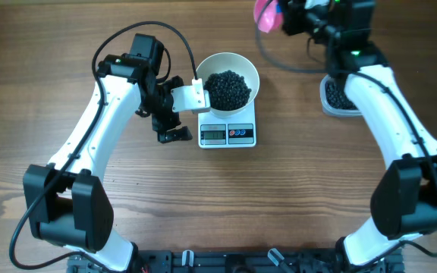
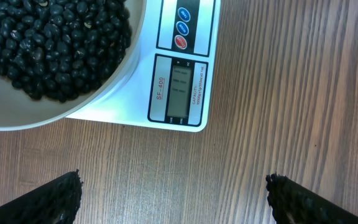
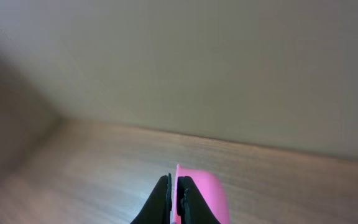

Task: Scoop item into bowl and weigh 150g on scale
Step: 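Raise the empty scoop with the right gripper and carry it to the tub, then lower the pink scoop into the beans in the tub with the right gripper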

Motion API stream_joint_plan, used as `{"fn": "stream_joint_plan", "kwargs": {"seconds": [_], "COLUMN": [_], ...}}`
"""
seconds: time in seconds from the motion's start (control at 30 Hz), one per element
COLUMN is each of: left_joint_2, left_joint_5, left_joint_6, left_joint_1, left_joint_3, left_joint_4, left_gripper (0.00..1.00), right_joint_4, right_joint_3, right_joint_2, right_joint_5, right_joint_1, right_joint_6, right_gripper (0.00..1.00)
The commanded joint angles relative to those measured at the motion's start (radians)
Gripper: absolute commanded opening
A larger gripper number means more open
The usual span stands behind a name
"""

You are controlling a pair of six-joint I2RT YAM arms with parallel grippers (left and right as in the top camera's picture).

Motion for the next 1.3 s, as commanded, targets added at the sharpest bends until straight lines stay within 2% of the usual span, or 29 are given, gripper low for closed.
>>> {"fn": "stream_joint_plan", "kwargs": {"seconds": [0.0, 0.1, 0.17, 0.3, 0.33, 0.47, 0.63, 0.77, 0.83, 0.9, 1.0, 1.13, 1.27], "left_joint_2": [0.004, 0.004, 0.004, 0.004, 0.004, 0.004, 0.004, 0.004, 0.004, 0.004, 0.004, 0.004, 0.004], "left_joint_5": [0.024, 0.024, 0.024, 0.024, 0.024, 0.024, 0.024, 0.024, 0.024, 0.024, 0.024, 0.024, 0.024], "left_joint_6": [0.019, 0.019, 0.019, 0.019, 0.019, 0.019, 0.019, 0.019, 0.019, 0.019, 0.019, 0.019, 0.019], "left_joint_1": [-0.003, -0.003, -0.003, -0.003, -0.003, -0.003, -0.003, -0.003, -0.003, -0.003, -0.003, -0.003, -0.003], "left_joint_3": [-0.007, -0.007, -0.007, -0.007, -0.007, -0.007, -0.007, -0.007, -0.007, -0.007, -0.007, -0.007, -0.007], "left_joint_4": [0.0, 0.0, 0.0, 0.0, 0.0, 0.0, 0.0, 0.0, 0.0, 0.0, -0.001, 0.0, 0.0], "left_gripper": [1.0, 1.0, 1.0, 1.0, 1.0, 1.0, 1.0, 1.0, 1.0, 1.0, 1.0, 1.0, 1.0], "right_joint_4": [0.003, -0.021, -0.1, -0.471, -0.575, -0.589, -0.723, -0.888, -0.905, -0.898, -0.865, -0.711, -0.658], "right_joint_3": [0.006, 0.006, 0.006, 0.006, 0.006, 0.011, 0.02, 0.02, 0.019, 0.017, 0.013, 0.012, 0.012], "right_joint_2": [-0.062, -0.066, -0.066, -0.067, -0.07, -0.097, -0.15, -0.185, -0.182, -0.174, -0.156, -0.102, -0.019], "right_joint_5": [0.0, -0.084, -0.116, -0.116, -0.115, -0.119, -0.097, 0.214, 0.32, 0.347, 0.408, 0.415, 0.418], "right_joint_1": [-0.094, -0.142, -0.172, -0.247, -0.277, -0.351, -0.475, -0.541, -0.537, -0.521, -0.489, -0.42, -0.346], "right_joint_6": [0.416, 0.539, 0.545, 0.6, 0.59, 0.507, 0.366, 0.217, 0.14, 0.054, 0.045, 0.064, -0.066], "right_gripper": [0.04, 0.04, 0.04, 0.04, 0.04, 0.04, 0.04, 0.04, 0.04, 0.04, 0.04, 0.04, 0.04]}}
